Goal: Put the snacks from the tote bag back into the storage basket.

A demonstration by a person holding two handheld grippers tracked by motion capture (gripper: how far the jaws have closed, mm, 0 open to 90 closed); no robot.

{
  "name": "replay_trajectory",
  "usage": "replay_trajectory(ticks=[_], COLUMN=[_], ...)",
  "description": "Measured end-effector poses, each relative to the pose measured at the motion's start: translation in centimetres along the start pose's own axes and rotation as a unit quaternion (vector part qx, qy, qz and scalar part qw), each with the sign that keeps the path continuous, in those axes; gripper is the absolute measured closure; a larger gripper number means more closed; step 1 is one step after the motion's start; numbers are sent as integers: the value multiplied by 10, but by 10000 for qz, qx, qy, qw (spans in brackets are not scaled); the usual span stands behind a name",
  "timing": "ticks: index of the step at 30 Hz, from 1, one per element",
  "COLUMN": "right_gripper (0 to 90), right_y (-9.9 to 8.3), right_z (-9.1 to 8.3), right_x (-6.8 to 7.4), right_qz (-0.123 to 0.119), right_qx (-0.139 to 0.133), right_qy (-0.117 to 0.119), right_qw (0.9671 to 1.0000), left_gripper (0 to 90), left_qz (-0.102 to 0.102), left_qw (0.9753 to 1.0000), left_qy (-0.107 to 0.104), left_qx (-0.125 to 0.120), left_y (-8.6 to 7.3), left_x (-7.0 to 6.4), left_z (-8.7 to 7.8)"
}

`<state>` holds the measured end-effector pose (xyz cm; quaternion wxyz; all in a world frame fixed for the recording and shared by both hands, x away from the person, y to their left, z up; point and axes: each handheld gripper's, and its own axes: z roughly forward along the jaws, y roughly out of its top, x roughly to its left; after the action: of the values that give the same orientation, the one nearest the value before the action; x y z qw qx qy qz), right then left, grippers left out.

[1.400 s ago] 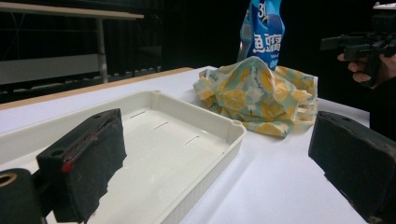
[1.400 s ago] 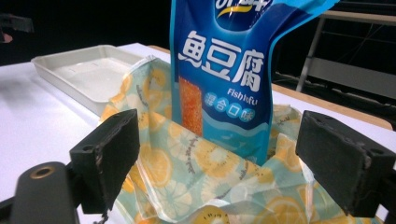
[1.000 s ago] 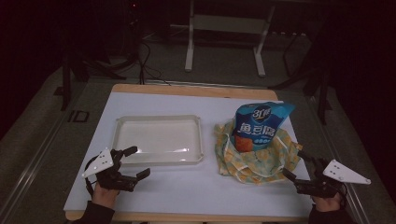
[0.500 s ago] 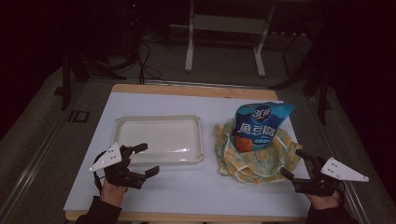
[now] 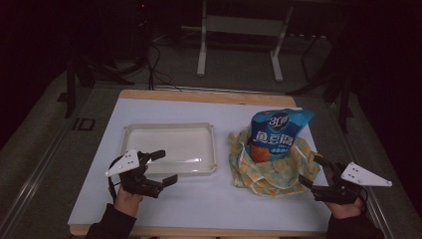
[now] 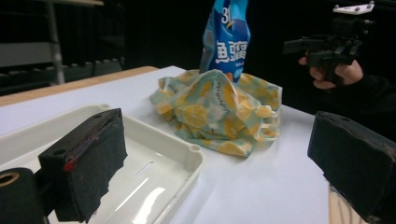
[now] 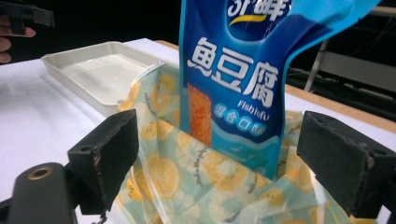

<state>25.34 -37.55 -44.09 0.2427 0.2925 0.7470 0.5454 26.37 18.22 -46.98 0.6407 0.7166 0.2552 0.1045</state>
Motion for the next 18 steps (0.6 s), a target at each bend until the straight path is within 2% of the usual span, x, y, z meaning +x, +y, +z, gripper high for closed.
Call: replay_trajectory(ticks=[3, 5, 6, 9, 10, 14, 16, 17, 18], right_gripper=[127, 128, 128, 128, 128, 128, 128, 128, 128], right_y=[4, 5, 6, 6, 7, 8, 9, 10, 11], right_z=[2, 2, 3, 3, 4, 6, 6, 7, 7], right_x=[-1, -2, -3, -4, -5, -8, -9, -11, -11], right_qz=[-65, -94, -105, -129, -137, -127, -132, -138, -150], right_qx=[-46, -76, -83, -77, -70, -76, -81, -70, -59], right_qy=[-55, -78, -81, -101, -129, -144, -155, -151, -160], right_qw=[10000, 9999, 9999, 9998, 9998, 9998, 9998, 9998, 9997], left_gripper=[50, 50, 50, 50, 50, 50, 49, 47, 47], left_qz=[-40, 2, 7, 18, 37, -26, -26, -59, -75], left_qw=[10000, 10000, 9999, 9998, 9997, 9995, 9995, 9992, 9988], left_qy=[-77, -72, -152, -199, -230, -290, -290, -381, -475], left_qx=[-23, -15, 5, 49, 78, 87, 87, 93, 63], left_y=[2, 3, 5, 6, 8, 12, 12, 16, 17], left_x=[1, 0, -1, -2, -2, -2, -2, -3, -3], left_z=[7, 13, 19, 25, 31, 43, 43, 53, 56])
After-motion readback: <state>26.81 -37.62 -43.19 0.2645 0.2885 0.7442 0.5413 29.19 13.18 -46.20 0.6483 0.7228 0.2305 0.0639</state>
